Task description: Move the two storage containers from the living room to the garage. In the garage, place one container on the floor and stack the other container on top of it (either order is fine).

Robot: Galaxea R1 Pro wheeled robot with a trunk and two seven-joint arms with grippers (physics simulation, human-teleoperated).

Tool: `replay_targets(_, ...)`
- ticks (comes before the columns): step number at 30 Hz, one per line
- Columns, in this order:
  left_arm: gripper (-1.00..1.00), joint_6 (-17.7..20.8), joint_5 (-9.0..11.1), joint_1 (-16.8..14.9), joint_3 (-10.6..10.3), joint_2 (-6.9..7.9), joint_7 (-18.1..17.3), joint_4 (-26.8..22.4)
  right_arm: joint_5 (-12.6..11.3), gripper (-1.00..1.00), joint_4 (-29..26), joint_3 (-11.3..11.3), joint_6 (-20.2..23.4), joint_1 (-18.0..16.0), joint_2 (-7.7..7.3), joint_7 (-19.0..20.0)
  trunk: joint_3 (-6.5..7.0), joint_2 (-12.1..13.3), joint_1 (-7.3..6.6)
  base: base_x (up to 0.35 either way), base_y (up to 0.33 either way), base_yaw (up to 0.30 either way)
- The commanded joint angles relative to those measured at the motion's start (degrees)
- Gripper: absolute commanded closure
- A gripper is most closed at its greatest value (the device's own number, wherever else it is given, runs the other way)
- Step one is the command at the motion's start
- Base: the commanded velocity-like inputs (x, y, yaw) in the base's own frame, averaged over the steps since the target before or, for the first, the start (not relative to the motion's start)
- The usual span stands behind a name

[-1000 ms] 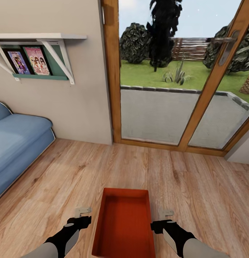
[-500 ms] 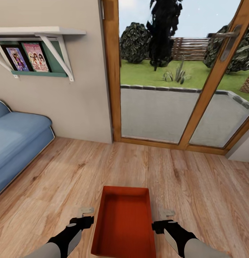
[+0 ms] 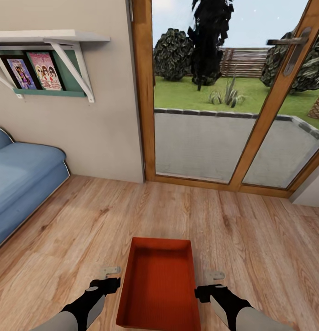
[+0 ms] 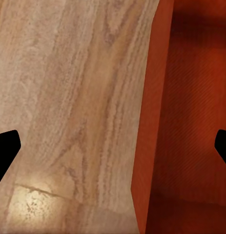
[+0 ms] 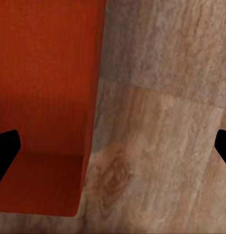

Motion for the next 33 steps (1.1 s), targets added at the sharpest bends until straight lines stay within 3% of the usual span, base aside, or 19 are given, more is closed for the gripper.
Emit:
replay_targets(1,-1.00,0.00,0.56,-0.02,-0.50,0.02,0.32,-0.03,-0.06,-1.00,-0.12,0.28,0.40,0.00,0.00,-0.28,-0.04,-0.02,-0.01,0.000,0.000,0.000)
replay_targets(3,-1.00,0.00,0.55,-0.02,-0.50,0.02,0.32,-0.03,-0.07,-1.00,-0.09,-0.31,0.37,0.00,0.01,-0.29,-0.04,-0.02,-0.01,0.000,0.000,0.000)
replay_targets(7,-1.00,-0.01,0.52,-0.02,-0.50,0.02,0.32,-0.03,-0.12,-1.00,0.00,-4.71,-0.53,0.06,-0.10,-0.18,-0.04,-0.02,-0.01,0.000,0.000,0.000)
replay_targets(11,-1.00,0.00,0.51,-0.02,-0.51,0.02,0.32,-0.03,-0.13,-1.00,0.44,-6.68,-2.07,0.11,-0.06,-0.28,-0.04,-0.02,-0.01,0.000,0.000,0.000)
replay_targets(22,-1.00,0.00,0.50,-0.02,-0.59,0.02,0.30,-0.03,-0.10,-1.00,3.01,-8.68,-3.05,0.14,0.13,-0.58,-0.04,-0.02,-0.01,0.000,0.000,0.000)
replay_targets(33,-1.00,-0.07,0.50,0.51,-0.60,-0.06,0.32,-0.03,-0.05,-1.00,4.48,-8.83,-2.96,0.13,0.49,-0.74,-0.04,-0.02,-0.01,0.000,0.000,0.000)
